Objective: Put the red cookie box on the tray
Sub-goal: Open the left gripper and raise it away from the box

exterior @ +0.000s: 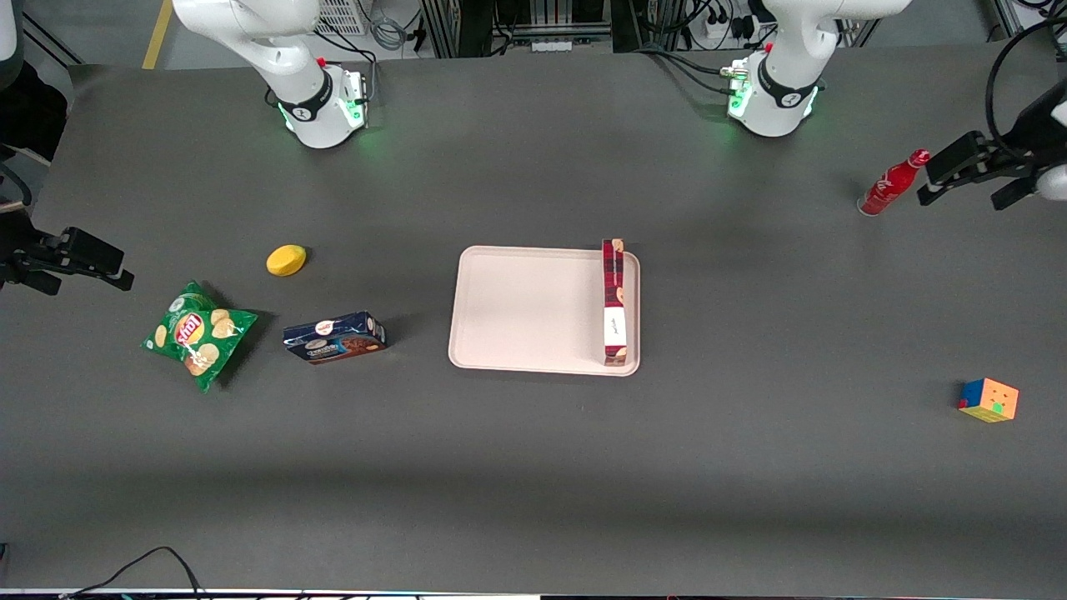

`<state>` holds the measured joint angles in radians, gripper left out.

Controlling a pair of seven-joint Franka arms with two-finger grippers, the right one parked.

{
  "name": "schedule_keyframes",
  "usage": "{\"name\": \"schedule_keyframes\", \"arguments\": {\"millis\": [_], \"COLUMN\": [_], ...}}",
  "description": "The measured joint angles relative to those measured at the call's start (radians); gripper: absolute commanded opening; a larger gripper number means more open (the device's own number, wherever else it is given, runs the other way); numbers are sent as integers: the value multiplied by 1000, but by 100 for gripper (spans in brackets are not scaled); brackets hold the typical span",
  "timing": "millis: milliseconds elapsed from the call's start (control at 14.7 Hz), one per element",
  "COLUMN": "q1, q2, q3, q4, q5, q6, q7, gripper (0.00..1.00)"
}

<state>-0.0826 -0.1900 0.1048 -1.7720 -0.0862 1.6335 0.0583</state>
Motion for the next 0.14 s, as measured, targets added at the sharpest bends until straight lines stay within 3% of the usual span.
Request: {"name": "schedule_keyframes", "arguments": {"millis": [136], "q1": [18], "q2": [4], "q3": [-5], "q4": [-2], "q5": [32], "q6": [0], "q7": [32], "gripper": [100]}}
